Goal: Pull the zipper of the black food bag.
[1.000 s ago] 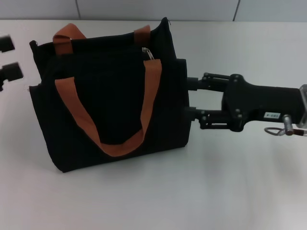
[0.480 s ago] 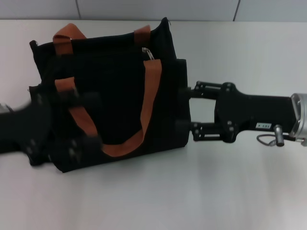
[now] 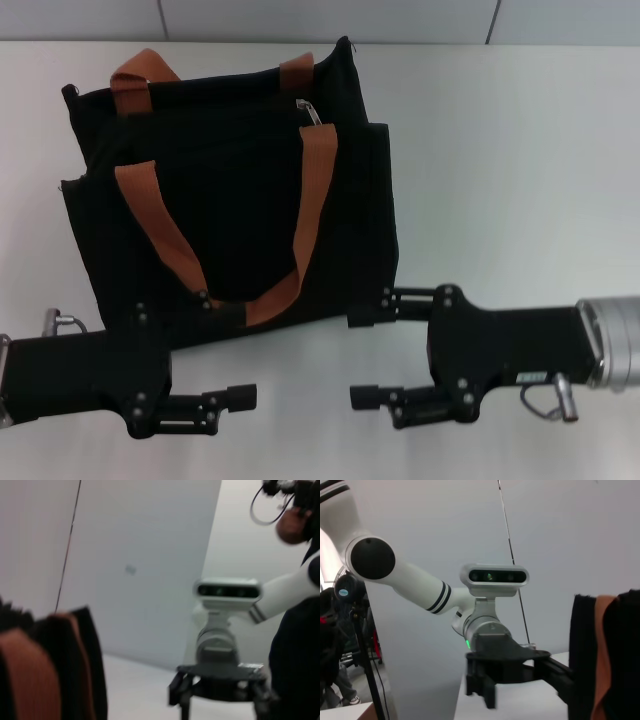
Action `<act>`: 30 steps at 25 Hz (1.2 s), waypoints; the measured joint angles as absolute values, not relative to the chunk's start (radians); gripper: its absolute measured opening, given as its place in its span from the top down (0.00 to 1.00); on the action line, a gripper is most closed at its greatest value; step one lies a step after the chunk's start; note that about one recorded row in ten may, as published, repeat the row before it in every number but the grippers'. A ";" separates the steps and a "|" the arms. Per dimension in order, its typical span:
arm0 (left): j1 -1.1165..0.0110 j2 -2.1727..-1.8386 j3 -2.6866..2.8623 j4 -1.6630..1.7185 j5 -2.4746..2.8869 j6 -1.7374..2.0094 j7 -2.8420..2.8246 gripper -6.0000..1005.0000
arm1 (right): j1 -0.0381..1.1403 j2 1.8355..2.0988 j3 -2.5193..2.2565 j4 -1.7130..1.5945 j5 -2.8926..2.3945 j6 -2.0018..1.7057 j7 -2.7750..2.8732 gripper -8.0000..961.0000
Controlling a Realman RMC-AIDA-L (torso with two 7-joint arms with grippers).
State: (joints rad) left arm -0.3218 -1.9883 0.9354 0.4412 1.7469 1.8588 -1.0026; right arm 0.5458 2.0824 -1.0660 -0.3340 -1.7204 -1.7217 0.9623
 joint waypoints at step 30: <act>-0.330 -1.989 0.947 0.440 1.821 1.834 -0.987 0.17 | 0.540 2.088 -1.055 -0.210 -1.713 -1.677 0.849 0.21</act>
